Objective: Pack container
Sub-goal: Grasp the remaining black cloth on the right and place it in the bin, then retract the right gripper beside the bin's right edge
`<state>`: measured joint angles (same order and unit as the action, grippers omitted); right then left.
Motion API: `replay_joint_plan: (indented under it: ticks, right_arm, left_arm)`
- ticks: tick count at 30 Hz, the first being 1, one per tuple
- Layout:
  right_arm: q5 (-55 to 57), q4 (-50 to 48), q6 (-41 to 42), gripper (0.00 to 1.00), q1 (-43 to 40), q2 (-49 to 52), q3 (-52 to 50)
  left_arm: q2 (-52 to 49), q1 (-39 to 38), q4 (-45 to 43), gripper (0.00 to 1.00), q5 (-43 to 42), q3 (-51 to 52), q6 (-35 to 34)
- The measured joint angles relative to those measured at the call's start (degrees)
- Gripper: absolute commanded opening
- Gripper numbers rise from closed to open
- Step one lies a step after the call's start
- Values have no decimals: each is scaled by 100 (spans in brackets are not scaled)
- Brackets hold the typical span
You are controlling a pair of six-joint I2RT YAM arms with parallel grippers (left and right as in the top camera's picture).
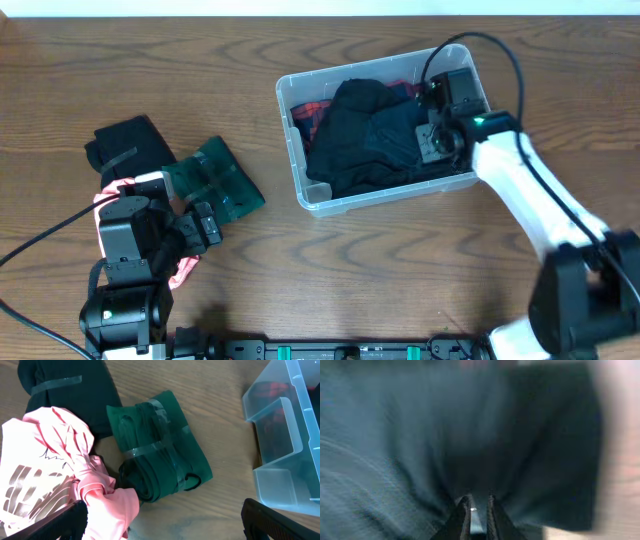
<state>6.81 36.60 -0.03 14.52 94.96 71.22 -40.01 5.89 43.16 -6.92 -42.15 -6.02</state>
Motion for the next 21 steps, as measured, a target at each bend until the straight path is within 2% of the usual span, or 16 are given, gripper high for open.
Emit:
replay_joint_plan:
  ticks: [5, 9, 16, 21]
  right_arm:
    - [579, -216, 317, 11, -133, -1255, 219]
    - [1012, 94, 463, 11, -662, -1827, 422]
    - [1198, 748, 678, 10, -1631, -1182, 168]
    - [1051, 964, 728, 9, -1978, -516, -13]
  left_arm:
    - [0, 0, 4, 98, 0, 0, 0]
    - [0, 0, 2, 98, 0, 0, 0]
    - [0, 0, 2, 98, 0, 0, 0]
    - [0, 0, 0, 98, 0, 0, 0]
